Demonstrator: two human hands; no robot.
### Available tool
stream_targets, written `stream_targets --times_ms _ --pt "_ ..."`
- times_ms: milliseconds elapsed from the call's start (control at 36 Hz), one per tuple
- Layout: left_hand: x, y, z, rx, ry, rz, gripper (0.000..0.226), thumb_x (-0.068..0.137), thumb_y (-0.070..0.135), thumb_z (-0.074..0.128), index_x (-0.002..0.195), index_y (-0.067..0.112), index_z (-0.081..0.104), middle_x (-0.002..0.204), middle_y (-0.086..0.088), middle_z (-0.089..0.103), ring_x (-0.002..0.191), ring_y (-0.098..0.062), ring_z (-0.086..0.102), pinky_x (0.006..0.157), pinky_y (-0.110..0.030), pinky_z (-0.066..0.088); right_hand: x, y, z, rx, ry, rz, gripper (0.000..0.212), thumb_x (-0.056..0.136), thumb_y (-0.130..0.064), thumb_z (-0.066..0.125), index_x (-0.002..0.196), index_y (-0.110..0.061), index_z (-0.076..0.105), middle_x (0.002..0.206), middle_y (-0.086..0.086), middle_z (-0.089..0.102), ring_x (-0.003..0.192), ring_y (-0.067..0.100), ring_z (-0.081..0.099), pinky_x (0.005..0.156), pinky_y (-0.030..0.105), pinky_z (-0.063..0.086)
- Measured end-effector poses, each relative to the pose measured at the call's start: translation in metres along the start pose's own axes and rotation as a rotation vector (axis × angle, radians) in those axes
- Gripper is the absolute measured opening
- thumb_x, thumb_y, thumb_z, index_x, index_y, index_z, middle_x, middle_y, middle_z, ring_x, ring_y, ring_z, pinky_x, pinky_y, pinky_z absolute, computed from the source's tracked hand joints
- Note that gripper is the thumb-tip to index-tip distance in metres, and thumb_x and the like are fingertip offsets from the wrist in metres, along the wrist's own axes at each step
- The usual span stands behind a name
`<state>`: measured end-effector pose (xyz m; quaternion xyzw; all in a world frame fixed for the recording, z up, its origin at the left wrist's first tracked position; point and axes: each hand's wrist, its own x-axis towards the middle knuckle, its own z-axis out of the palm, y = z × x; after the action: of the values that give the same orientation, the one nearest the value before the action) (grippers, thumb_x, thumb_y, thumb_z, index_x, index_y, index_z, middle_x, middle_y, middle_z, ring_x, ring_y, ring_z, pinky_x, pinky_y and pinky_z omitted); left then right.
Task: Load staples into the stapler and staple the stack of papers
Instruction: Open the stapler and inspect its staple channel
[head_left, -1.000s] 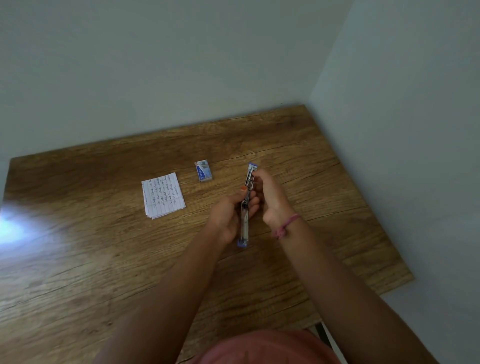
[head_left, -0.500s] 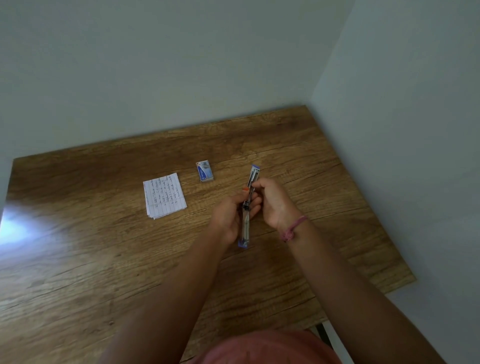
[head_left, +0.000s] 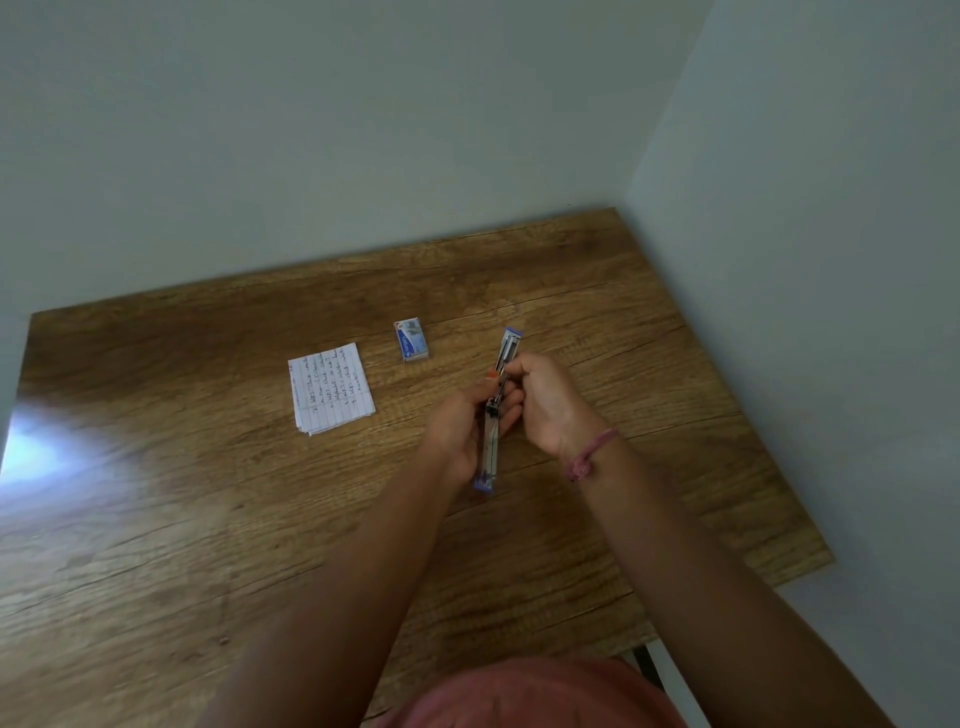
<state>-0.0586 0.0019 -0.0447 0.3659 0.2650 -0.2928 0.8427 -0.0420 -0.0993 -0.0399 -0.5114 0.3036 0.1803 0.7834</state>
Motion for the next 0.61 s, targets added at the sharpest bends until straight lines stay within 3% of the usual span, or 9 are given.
stream_targets --times_ms 167,333,444,528,611 --pt "0.004 0.000 0.000 -0.027 0.006 -0.014 0.019 0.096 0.004 0.049 0.095 -0.002 0.068 0.075 -0.011 0.072 0.066 -0.015 0.071 0.070 -0.026 0.059 -0.004 0.006 -0.005 -0.019 -0.052 -0.113 0.019 0.090 -0.004 0.040 0.082 -0.008 0.057 0.069 0.001 0.052 0.051 0.005 0.050 0.048 0.015 0.041" --pt "0.007 0.001 -0.001 -0.034 0.030 -0.014 0.020 0.096 0.007 0.051 0.098 -0.003 0.068 0.079 -0.012 0.072 0.068 -0.015 0.069 0.065 -0.024 0.060 -0.007 0.015 -0.012 -0.063 -0.131 -0.191 0.030 0.093 -0.005 0.039 0.117 -0.015 0.054 0.083 -0.002 0.056 0.070 0.005 0.053 0.067 0.017 0.045" --pt "0.009 0.001 0.001 -0.021 0.035 -0.015 0.022 0.096 0.009 0.050 0.104 -0.003 0.067 0.083 -0.012 0.072 0.073 -0.016 0.069 0.073 -0.026 0.059 -0.013 0.024 -0.017 -0.140 -0.143 -0.274 0.032 0.097 -0.011 0.042 0.125 -0.024 0.049 0.098 -0.005 0.064 0.091 0.005 0.059 0.084 0.022 0.043" --pt "0.008 0.000 0.000 0.027 0.016 -0.005 0.024 0.097 0.012 0.050 0.105 0.000 0.068 0.086 -0.009 0.072 0.076 -0.015 0.068 0.079 -0.027 0.055 -0.016 0.030 -0.017 -0.206 -0.102 -0.334 0.023 0.098 -0.012 0.044 0.114 -0.026 0.052 0.098 -0.008 0.063 0.079 -0.005 0.060 0.081 0.021 0.043" --pt "0.007 0.000 0.000 0.052 0.015 0.007 0.023 0.097 0.014 0.049 0.102 0.003 0.069 0.081 -0.007 0.072 0.072 -0.013 0.068 0.073 -0.026 0.055 -0.018 0.034 -0.013 -0.179 -0.048 -0.367 0.016 0.097 -0.012 0.045 0.106 -0.022 0.054 0.096 -0.006 0.063 0.074 -0.007 0.062 0.068 0.011 0.046"
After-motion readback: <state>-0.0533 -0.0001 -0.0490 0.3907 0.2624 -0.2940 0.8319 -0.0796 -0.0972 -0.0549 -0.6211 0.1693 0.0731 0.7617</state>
